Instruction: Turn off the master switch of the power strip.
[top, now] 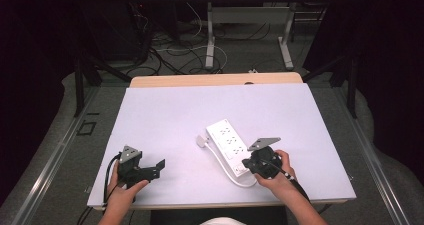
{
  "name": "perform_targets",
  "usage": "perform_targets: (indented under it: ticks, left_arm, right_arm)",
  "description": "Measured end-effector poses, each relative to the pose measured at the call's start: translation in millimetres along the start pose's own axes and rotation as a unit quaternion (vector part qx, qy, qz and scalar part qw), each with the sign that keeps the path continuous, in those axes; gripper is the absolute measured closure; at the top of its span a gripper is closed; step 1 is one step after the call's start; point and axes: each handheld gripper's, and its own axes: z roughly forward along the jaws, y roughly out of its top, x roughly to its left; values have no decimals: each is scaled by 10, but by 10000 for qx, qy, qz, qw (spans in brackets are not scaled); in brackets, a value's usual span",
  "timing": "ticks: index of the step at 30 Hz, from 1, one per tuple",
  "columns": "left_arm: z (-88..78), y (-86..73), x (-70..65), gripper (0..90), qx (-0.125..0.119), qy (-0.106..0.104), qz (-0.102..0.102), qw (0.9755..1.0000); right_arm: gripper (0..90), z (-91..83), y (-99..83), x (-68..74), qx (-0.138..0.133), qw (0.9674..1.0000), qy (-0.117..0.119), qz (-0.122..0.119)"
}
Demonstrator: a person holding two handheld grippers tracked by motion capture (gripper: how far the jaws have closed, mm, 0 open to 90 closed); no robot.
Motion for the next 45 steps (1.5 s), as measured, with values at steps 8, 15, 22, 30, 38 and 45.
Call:
perform_targets:
  ticks: [8, 15, 22, 30, 38, 45]
  left_arm:
    - [-3, 1, 6, 45, 37, -11, 11, 10000]
    - [-3, 0, 6, 46, 25, 4, 5, 10000]
    - [-1, -1, 6, 47, 18, 8, 4, 10000]
    - [-3, 0, 0, 47, 47, 0, 19, 10000]
    - [10, -6, -4, 48, 30, 21, 23, 10000]
    - [0, 0, 6, 49, 58, -11, 36, 10000]
  right_arm:
    - [900, 135, -5, 69, 139, 9998, 70, -101]
    - [900, 181, -3, 90, 192, 9997, 64, -116]
    - [900, 196, -6, 83, 196, 9997, 114, -118]
    - [900, 210, -15, 60, 300, 9994, 181, 50]
    - [900, 215, -19, 62, 313, 9994, 159, 40]
    - [900, 215, -16, 73, 269, 9995, 148, 19]
